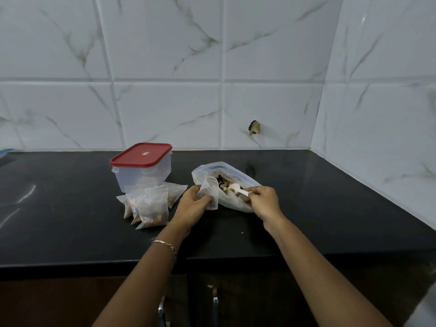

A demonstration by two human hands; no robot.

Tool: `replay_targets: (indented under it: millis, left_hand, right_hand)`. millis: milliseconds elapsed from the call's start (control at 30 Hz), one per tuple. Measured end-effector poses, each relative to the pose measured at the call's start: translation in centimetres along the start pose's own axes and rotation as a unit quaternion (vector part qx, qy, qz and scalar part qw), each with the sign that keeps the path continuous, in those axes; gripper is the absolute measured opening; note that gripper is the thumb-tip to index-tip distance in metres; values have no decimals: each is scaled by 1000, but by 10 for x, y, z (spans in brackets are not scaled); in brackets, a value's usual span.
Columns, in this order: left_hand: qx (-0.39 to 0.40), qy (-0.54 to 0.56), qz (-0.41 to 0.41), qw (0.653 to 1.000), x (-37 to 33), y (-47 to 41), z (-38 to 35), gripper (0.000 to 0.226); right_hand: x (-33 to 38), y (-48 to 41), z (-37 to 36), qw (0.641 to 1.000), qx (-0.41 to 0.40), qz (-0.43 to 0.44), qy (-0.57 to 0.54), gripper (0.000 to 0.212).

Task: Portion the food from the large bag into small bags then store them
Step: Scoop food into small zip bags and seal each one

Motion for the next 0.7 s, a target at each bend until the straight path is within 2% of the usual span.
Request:
replay_targets:
  millis: [133,300,500,700]
  left_hand:
    - [-27,26,16,999,6,-1,6,39]
    - [-6,65,1,998,3,2,7,31]
    - [2,49,-2,999,6,0,7,45]
    - [3,51,-1,999,5,1,8,40]
  right_hand:
    - [6,2,3,996,4,-43,-75,30]
    - [16,10,9,989,8,-82,-119,27]
    - [38,26,14,988,20,-19,-155,24]
    - [66,38,8,991,55,37,-118,28]
Point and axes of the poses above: each hand's wrist, its own y-axis away from the middle knuckle, its own z-axis out of the back of the hand, x = y × z, the point moved 1 cm from there along -y, towards the middle knuckle, and after that the axes turned 10 degrees about x, right-handed, at the moved point
